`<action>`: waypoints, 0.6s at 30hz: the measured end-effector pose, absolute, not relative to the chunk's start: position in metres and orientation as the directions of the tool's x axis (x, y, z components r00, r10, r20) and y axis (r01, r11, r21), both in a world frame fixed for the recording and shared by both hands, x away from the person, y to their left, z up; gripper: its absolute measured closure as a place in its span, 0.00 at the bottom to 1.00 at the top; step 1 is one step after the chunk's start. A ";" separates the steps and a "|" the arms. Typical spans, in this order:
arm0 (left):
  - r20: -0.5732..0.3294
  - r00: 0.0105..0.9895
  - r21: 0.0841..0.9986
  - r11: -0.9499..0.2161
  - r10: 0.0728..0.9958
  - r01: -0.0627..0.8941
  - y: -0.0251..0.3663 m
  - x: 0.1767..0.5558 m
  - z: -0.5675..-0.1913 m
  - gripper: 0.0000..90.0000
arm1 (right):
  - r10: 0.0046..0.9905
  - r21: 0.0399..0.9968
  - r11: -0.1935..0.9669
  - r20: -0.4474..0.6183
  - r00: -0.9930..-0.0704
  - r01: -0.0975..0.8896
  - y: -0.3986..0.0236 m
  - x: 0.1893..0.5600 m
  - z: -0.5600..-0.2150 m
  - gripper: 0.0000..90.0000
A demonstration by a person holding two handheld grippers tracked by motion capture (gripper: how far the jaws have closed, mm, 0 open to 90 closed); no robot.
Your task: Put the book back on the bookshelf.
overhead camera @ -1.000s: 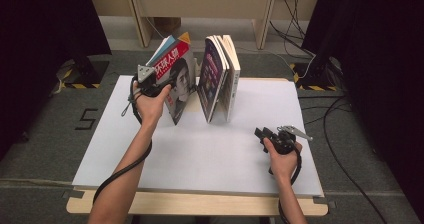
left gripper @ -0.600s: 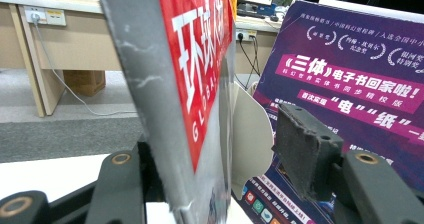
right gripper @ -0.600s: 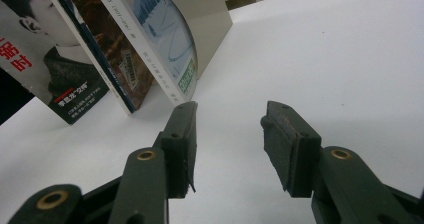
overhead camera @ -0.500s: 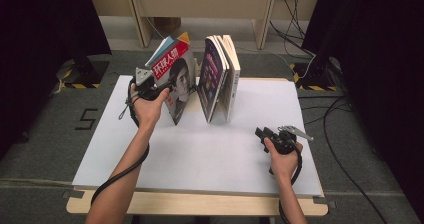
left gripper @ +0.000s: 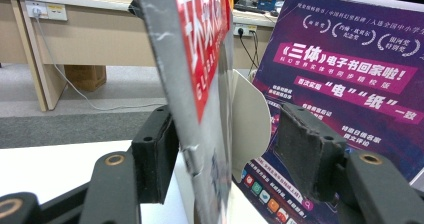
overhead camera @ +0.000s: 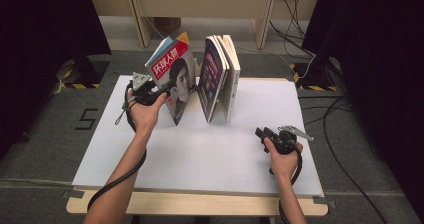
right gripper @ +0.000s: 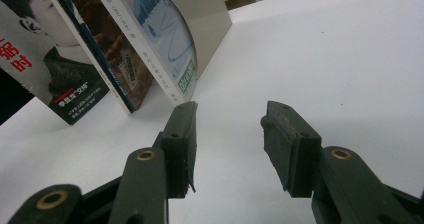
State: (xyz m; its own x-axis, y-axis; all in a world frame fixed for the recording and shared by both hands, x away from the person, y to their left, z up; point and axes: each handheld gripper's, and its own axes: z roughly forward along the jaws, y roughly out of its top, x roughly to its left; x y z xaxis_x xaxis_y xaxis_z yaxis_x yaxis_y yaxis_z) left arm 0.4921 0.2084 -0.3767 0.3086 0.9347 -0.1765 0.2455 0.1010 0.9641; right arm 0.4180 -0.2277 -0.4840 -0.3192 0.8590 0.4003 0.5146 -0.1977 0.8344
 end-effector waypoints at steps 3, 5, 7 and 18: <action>-0.175 0.308 0.964 0.100 0.935 0.245 0.210 0.490 -0.377 0.45 | 0.858 0.834 -0.198 0.401 -0.320 0.515 -0.228 0.418 -0.484 0.64; -0.182 0.316 0.963 0.104 0.931 0.249 0.212 0.487 -0.378 0.45 | 0.859 0.835 -0.197 0.399 -0.319 0.515 -0.228 0.418 -0.484 0.64; -0.185 0.316 0.962 0.106 0.930 0.253 0.213 0.486 -0.380 0.44 | 0.859 0.834 -0.195 0.399 -0.320 0.517 -0.227 0.418 -0.484 0.64; -0.180 0.327 0.962 0.098 0.928 0.254 0.217 0.476 -0.383 0.43 | 0.859 0.832 -0.194 0.400 -0.319 0.520 -0.227 0.418 -0.484 0.63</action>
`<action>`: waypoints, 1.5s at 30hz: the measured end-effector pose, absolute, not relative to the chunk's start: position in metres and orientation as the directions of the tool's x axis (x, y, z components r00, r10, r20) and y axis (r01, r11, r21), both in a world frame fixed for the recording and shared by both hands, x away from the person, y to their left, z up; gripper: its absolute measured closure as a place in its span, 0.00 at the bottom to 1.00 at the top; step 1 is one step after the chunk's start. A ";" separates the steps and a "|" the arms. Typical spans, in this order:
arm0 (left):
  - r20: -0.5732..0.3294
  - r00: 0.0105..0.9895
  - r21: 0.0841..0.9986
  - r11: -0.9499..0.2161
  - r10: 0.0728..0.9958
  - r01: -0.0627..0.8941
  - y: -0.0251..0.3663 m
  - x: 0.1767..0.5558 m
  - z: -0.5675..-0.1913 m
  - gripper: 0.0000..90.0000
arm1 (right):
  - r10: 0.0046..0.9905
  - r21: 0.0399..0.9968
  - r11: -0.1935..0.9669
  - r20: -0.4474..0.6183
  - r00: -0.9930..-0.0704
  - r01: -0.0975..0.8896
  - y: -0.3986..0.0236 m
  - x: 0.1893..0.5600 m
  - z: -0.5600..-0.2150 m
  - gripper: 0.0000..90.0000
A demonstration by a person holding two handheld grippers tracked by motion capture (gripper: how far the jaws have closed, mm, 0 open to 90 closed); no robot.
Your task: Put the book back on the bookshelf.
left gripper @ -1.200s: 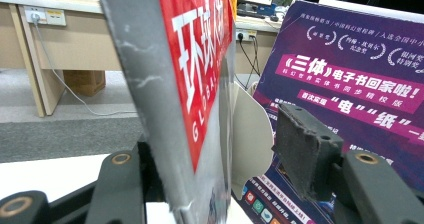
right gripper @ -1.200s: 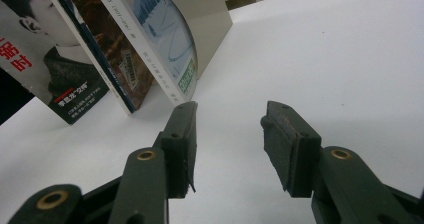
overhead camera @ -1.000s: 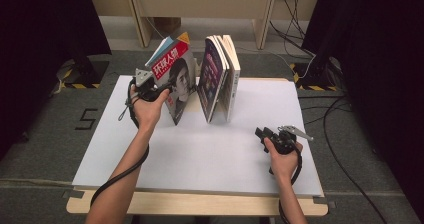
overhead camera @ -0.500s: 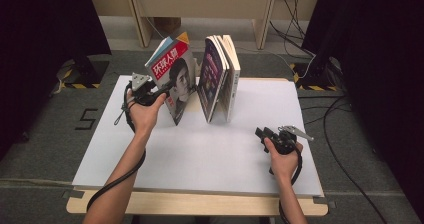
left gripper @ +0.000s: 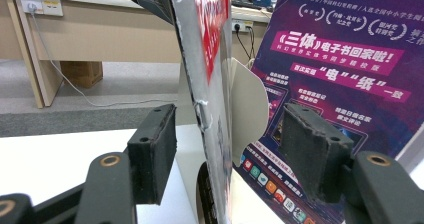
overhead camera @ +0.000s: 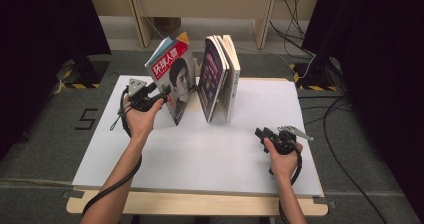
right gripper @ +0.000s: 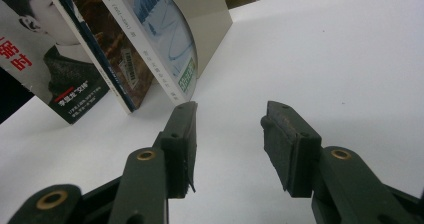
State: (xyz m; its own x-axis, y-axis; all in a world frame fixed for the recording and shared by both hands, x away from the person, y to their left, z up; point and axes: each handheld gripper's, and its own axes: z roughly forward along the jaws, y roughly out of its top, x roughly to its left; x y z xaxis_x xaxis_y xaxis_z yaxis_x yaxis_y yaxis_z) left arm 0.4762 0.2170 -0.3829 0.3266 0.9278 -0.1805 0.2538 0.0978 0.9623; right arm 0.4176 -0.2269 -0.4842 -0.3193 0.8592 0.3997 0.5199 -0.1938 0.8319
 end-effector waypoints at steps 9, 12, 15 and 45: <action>-0.183 0.334 0.961 0.098 0.924 0.257 0.223 0.466 -0.385 0.42 | 0.861 0.835 -0.194 0.396 -0.319 0.515 -0.227 0.417 -0.484 0.64; -0.180 0.339 0.962 0.093 0.923 0.258 0.225 0.464 -0.385 0.41 | 0.861 0.835 -0.193 0.396 -0.319 0.515 -0.227 0.417 -0.484 0.64; -0.179 0.341 0.962 0.092 0.923 0.256 0.228 0.461 -0.385 0.41 | 0.859 0.833 -0.198 0.401 -0.317 0.517 -0.226 0.417 -0.484 0.64; -0.167 0.335 0.962 0.079 0.927 0.261 0.262 0.424 -0.404 0.41 | 0.862 0.837 -0.197 0.395 -0.316 0.510 -0.228 0.417 -0.482 0.64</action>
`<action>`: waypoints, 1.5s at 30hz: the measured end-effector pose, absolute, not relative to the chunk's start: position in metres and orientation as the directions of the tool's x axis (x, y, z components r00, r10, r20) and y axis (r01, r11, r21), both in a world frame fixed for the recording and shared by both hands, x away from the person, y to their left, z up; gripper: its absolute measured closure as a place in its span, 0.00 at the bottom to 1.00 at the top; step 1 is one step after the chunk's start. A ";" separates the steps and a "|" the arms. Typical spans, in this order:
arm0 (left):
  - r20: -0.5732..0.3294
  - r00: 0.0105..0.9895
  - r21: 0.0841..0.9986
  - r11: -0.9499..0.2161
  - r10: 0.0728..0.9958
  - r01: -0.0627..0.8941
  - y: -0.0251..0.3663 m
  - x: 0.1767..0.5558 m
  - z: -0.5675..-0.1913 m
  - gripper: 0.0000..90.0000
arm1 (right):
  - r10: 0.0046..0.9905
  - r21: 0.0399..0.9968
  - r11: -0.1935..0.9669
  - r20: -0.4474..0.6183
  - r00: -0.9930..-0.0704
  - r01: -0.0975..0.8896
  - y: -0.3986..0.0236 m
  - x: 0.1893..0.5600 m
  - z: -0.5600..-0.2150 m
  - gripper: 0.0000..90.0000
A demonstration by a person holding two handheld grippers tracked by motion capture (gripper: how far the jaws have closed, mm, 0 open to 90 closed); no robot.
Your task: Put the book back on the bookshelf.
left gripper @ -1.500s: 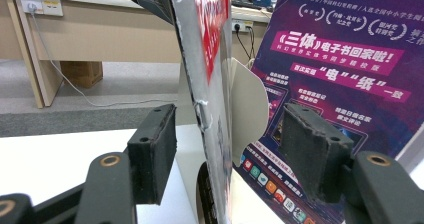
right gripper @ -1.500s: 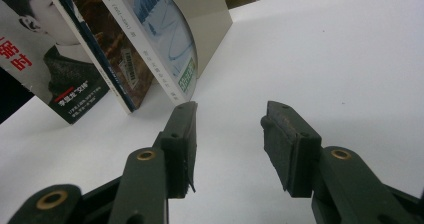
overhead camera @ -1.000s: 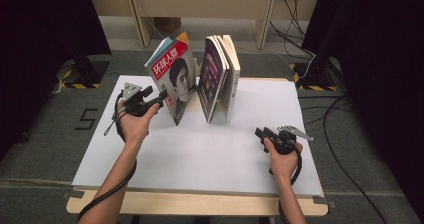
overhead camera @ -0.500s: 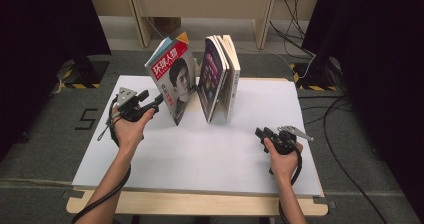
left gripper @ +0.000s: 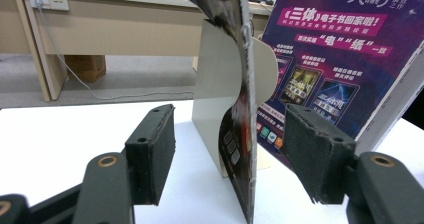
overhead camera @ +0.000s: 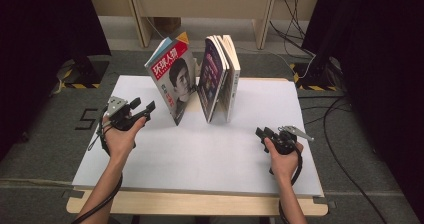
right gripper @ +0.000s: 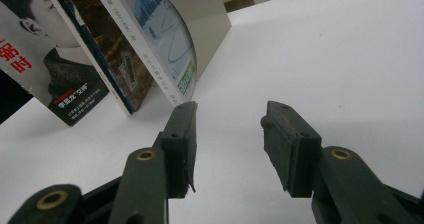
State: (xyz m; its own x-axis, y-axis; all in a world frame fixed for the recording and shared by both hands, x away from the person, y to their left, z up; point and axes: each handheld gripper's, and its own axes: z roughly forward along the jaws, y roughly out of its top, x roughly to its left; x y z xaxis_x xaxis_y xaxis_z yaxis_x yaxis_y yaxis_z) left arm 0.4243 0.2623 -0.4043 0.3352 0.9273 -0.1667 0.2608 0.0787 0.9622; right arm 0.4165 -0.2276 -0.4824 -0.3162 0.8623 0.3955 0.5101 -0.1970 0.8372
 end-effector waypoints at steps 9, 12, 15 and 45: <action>-0.160 0.319 0.960 0.072 0.934 0.270 0.274 0.415 -0.414 0.41 | 0.863 0.839 -0.193 0.392 -0.318 0.509 -0.227 0.416 -0.482 0.64; -0.155 0.313 0.959 0.067 0.937 0.275 0.279 0.412 -0.418 0.41 | 0.863 0.838 -0.194 0.393 -0.317 0.511 -0.227 0.416 -0.482 0.64; -0.158 0.309 0.957 0.069 0.938 0.281 0.282 0.410 -0.421 0.41 | 0.864 0.838 -0.193 0.392 -0.316 0.511 -0.227 0.416 -0.483 0.64; -0.119 0.269 0.951 0.031 0.956 0.309 0.326 0.382 -0.464 0.40 | 0.862 0.834 -0.197 0.398 -0.315 0.515 -0.225 0.416 -0.483 0.63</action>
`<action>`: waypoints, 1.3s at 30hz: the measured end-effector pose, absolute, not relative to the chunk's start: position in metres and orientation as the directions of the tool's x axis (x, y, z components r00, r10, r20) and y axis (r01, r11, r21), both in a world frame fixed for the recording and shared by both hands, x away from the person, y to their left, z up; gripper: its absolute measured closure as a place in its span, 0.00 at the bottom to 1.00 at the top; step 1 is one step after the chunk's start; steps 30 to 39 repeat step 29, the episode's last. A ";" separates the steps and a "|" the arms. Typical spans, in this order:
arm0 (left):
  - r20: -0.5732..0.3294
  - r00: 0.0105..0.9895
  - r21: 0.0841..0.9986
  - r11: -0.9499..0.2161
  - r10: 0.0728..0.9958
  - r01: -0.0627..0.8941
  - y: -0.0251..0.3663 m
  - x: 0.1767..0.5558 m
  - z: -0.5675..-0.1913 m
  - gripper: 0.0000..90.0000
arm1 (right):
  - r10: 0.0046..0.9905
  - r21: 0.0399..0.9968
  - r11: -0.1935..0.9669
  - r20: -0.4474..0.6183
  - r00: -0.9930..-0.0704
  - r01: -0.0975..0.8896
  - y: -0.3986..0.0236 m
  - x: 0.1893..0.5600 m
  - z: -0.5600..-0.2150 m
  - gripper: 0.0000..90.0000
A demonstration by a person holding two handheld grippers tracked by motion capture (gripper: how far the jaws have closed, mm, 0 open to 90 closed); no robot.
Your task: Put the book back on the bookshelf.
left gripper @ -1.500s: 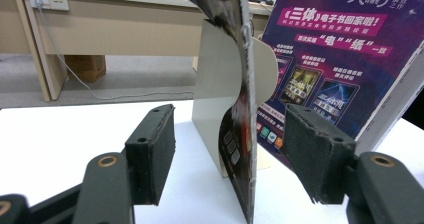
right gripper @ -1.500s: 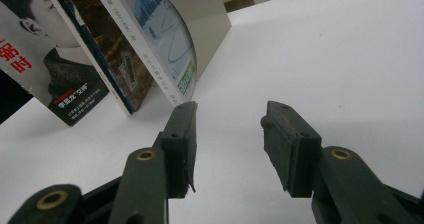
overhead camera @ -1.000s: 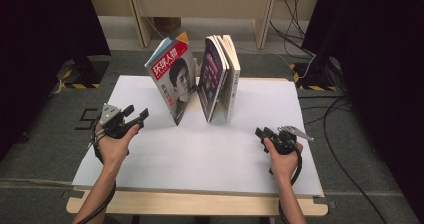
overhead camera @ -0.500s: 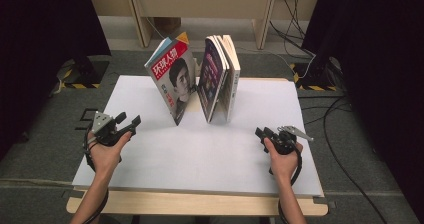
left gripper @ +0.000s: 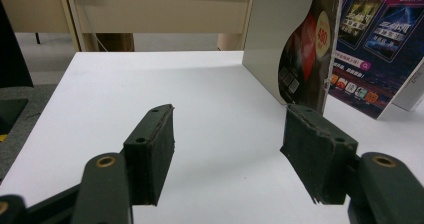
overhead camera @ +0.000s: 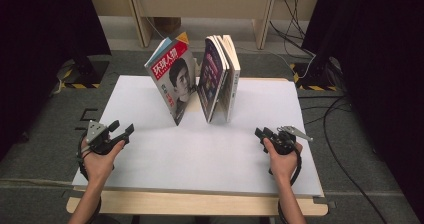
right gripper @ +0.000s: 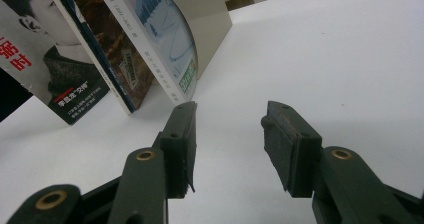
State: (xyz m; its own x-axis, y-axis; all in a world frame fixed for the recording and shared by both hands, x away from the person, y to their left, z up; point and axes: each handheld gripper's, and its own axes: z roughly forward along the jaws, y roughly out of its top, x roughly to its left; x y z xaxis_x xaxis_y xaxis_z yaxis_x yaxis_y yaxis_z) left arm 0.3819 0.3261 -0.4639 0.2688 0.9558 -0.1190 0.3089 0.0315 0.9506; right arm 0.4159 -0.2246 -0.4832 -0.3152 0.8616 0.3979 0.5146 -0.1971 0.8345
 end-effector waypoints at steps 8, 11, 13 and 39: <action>-0.096 0.260 0.950 0.010 0.961 0.312 0.330 0.380 -0.480 0.40 | 0.865 0.835 -0.196 0.395 -0.310 0.515 -0.223 0.415 -0.483 0.63; -0.089 0.262 0.947 0.001 0.961 0.320 0.330 0.380 -0.487 0.40 | 0.867 0.840 -0.185 0.384 -0.317 0.510 -0.224 0.416 -0.484 0.63; -0.091 0.259 0.946 0.002 0.961 0.323 0.331 0.380 -0.490 0.40 | 0.868 0.839 -0.183 0.383 -0.317 0.512 -0.224 0.415 -0.484 0.63; -0.080 0.254 0.948 -0.005 0.964 0.317 0.331 0.378 -0.499 0.40 | 0.871 0.849 -0.185 0.375 -0.317 0.495 -0.226 0.414 -0.479 0.63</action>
